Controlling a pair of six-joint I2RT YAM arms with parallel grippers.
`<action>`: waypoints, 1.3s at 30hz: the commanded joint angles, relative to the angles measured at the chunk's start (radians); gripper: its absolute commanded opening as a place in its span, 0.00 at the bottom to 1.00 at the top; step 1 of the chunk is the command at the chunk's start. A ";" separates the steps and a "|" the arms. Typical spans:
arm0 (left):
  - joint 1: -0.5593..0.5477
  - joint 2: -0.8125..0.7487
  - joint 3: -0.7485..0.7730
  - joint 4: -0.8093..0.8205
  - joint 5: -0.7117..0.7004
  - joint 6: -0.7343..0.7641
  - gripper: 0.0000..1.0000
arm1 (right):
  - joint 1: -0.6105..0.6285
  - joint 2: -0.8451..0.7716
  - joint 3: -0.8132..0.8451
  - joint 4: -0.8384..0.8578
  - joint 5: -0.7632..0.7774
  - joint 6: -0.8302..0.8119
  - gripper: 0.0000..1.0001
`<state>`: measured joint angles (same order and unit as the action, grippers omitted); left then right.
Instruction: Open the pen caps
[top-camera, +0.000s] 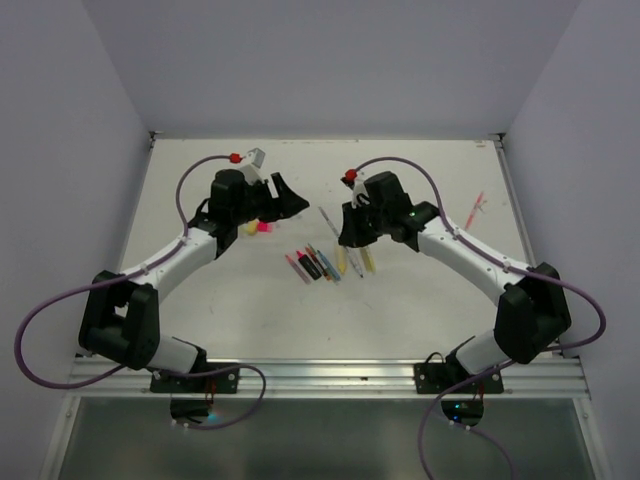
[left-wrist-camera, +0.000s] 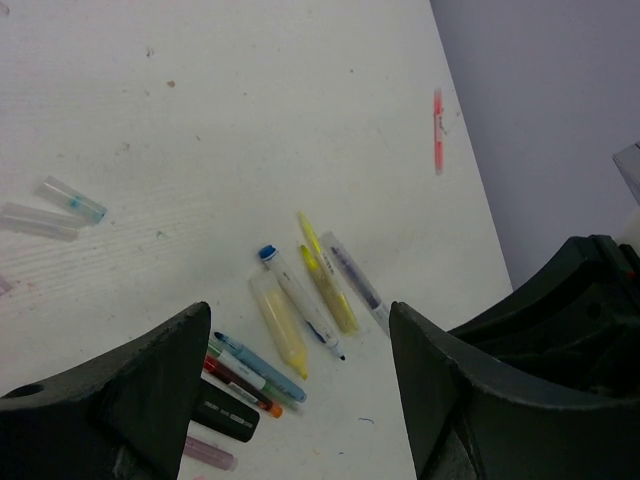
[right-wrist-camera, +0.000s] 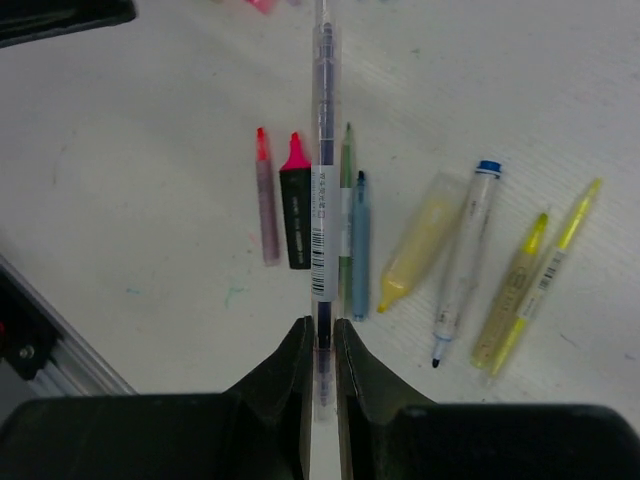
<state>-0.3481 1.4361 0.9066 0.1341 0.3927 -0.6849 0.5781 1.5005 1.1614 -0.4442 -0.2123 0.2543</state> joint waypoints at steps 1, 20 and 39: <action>0.004 -0.005 0.015 0.008 0.029 -0.022 0.75 | 0.028 -0.007 0.009 0.056 -0.119 -0.026 0.00; 0.001 0.096 -0.005 0.122 0.124 -0.166 0.62 | 0.095 0.066 0.070 0.122 -0.131 0.007 0.00; 0.000 0.130 -0.001 0.088 0.126 -0.146 0.00 | 0.114 0.101 0.095 0.151 -0.050 -0.004 0.03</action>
<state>-0.3565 1.5566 0.9089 0.2302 0.5144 -0.8646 0.6983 1.6169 1.2041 -0.3336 -0.3080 0.2535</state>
